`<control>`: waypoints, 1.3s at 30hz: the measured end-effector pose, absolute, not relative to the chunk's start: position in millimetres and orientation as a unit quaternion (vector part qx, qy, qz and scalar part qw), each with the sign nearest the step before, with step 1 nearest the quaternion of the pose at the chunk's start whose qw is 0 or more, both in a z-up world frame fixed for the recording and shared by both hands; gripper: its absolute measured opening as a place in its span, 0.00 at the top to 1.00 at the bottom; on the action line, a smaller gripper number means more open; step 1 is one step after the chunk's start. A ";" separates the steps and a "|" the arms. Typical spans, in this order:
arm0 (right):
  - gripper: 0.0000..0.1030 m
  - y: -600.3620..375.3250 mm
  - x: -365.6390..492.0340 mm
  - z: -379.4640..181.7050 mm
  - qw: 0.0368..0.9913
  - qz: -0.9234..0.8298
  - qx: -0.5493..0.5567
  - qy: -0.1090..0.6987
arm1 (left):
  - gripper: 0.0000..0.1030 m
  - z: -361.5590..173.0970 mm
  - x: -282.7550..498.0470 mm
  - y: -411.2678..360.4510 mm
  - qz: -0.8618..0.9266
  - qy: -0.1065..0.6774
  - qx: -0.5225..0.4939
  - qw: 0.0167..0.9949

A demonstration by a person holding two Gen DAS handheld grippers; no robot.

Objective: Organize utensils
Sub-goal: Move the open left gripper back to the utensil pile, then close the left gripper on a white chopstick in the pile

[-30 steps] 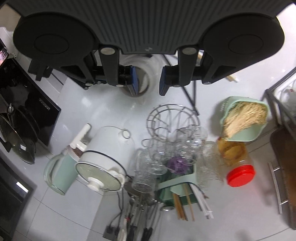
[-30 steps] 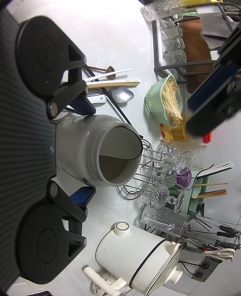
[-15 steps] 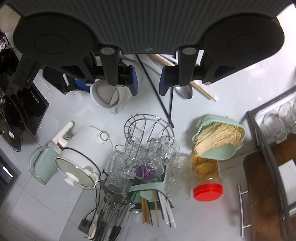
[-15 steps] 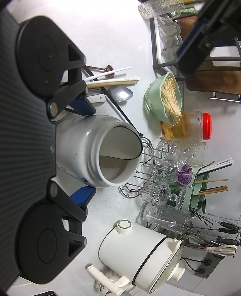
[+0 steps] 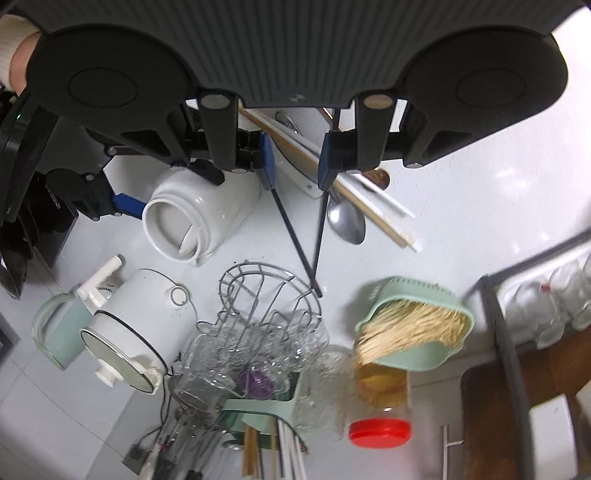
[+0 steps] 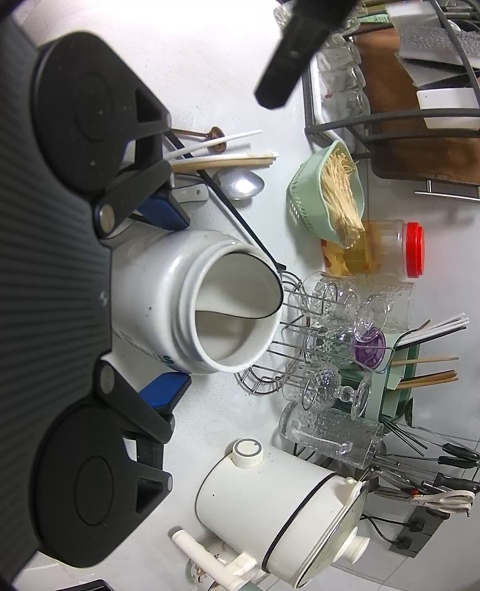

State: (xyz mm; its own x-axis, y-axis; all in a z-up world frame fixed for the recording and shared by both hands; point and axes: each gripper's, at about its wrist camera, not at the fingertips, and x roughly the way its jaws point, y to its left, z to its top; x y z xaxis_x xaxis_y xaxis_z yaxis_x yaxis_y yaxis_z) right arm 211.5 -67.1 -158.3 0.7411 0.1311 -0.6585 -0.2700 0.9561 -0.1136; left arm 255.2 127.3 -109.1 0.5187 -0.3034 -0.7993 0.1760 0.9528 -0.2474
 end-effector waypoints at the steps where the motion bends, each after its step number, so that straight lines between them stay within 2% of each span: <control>1: 0.16 -67.5 211.8 -158.6 0.928 0.108 -0.101 0.343 | 0.72 -111.8 254.2 128.4 -0.135 0.473 -0.071 0.868; 26: 0.16 -83.0 217.2 -158.5 0.924 0.133 -0.111 0.340 | 0.72 -158.5 269.9 142.8 -0.052 0.525 -0.136 0.838; 39: 0.16 -84.9 219.7 -159.6 0.926 0.128 -0.108 0.337 | 0.72 -191.4 307.1 158.9 -0.003 0.535 -0.178 0.826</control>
State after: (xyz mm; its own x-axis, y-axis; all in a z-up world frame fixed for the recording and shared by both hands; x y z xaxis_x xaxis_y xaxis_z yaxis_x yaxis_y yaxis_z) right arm 219.7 -84.9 -159.6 0.7395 0.1643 -0.6528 -0.3105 0.9437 -0.1143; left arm 307.1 158.9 -191.4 0.4278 -0.1965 -0.8823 -0.1851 0.9364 -0.2983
